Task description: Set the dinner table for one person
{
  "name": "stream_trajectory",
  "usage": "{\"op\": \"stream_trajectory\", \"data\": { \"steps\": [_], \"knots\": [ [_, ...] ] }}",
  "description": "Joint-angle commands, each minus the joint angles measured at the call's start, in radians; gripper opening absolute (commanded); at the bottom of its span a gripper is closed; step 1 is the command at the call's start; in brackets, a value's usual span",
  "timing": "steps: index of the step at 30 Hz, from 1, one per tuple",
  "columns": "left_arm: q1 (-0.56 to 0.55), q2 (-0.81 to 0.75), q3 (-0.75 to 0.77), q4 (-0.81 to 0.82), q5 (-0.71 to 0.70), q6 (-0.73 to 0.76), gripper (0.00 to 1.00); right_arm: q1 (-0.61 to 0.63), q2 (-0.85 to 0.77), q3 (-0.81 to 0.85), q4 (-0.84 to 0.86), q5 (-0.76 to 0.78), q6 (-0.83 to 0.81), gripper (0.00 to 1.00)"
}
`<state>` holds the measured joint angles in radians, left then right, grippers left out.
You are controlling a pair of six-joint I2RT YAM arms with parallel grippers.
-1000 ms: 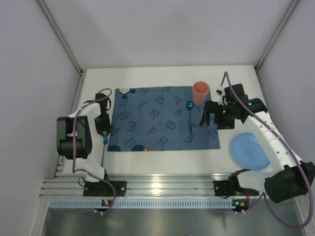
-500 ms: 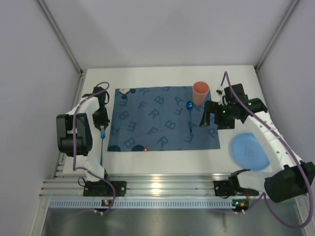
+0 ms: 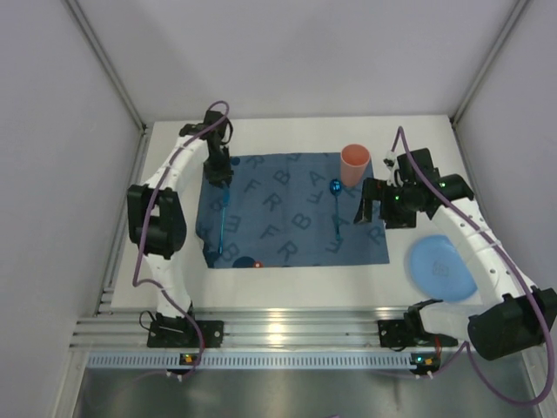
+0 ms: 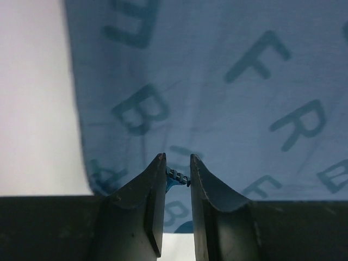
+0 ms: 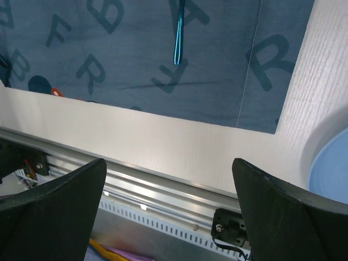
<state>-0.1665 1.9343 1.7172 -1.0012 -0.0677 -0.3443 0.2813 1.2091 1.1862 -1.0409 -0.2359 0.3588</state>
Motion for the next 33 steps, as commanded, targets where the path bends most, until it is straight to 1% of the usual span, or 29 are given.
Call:
{"op": "stream_trajectory", "data": {
  "steps": [1, 3, 5, 7, 9, 12, 16, 20, 24, 26, 28, 29, 30, 31, 32, 33],
  "knots": [
    [-0.05, 0.128, 0.119, -0.048, 0.052, -0.045, 0.0, 0.009, -0.04, 0.032, 0.001, 0.024, -0.006, 1.0],
    [-0.054, 0.172, 0.184, -0.045, 0.09, -0.074, 0.0, 0.009, -0.049, 0.033, -0.01, 0.038, -0.003, 1.0],
    [-0.056, 0.222, 0.222, -0.042, 0.1, -0.094, 0.0, 0.009, -0.057, 0.035, -0.018, 0.049, -0.001, 1.0],
    [-0.054, 0.256, 0.274, -0.056, 0.077, -0.093, 0.0, 0.007, -0.068, 0.035, -0.03, 0.063, 0.003, 1.0],
    [-0.05, 0.272, 0.32, -0.077, 0.005, -0.075, 0.0, 0.006, -0.082, 0.032, -0.039, 0.078, 0.008, 1.0],
    [-0.016, 0.287, 0.332, -0.073, -0.018, -0.05, 0.0, 0.002, -0.102, 0.013, -0.044, 0.092, 0.019, 1.0],
    [0.022, 0.308, 0.332, -0.045, -0.024, -0.055, 0.0, 0.002, -0.109, -0.007, -0.047, 0.102, 0.028, 1.0],
    [0.032, 0.333, 0.329, -0.034, -0.043, -0.062, 0.0, -0.004, -0.102, -0.026, -0.059, 0.167, 0.034, 1.0],
    [0.041, 0.348, 0.3, -0.001, -0.05, -0.087, 0.0, -0.04, -0.069, -0.092, -0.022, 0.187, 0.031, 1.0],
    [0.045, 0.35, 0.273, 0.019, -0.037, -0.107, 0.12, -0.062, -0.03, -0.117, -0.018, 0.223, 0.043, 1.0],
    [0.055, 0.347, 0.253, 0.062, -0.021, -0.125, 0.24, -0.115, -0.005, -0.141, -0.021, 0.231, 0.052, 1.0],
    [0.059, 0.347, 0.24, 0.076, 0.003, -0.13, 0.36, -0.143, 0.01, -0.151, -0.021, 0.233, 0.054, 1.0],
    [0.065, 0.348, 0.236, 0.1, 0.017, -0.133, 0.39, -0.199, 0.018, -0.161, -0.019, 0.231, 0.046, 1.0],
    [0.068, 0.35, 0.231, 0.111, 0.026, -0.143, 0.41, -0.227, 0.024, -0.181, -0.016, 0.242, 0.039, 1.0],
    [0.071, 0.351, 0.228, 0.121, 0.04, -0.15, 0.46, -0.255, 0.039, -0.188, -0.015, 0.265, 0.034, 1.0],
    [0.081, 0.354, 0.226, 0.128, 0.061, -0.157, 0.49, -0.308, 0.05, -0.191, -0.013, 0.276, 0.025, 1.0]
  ]
}}
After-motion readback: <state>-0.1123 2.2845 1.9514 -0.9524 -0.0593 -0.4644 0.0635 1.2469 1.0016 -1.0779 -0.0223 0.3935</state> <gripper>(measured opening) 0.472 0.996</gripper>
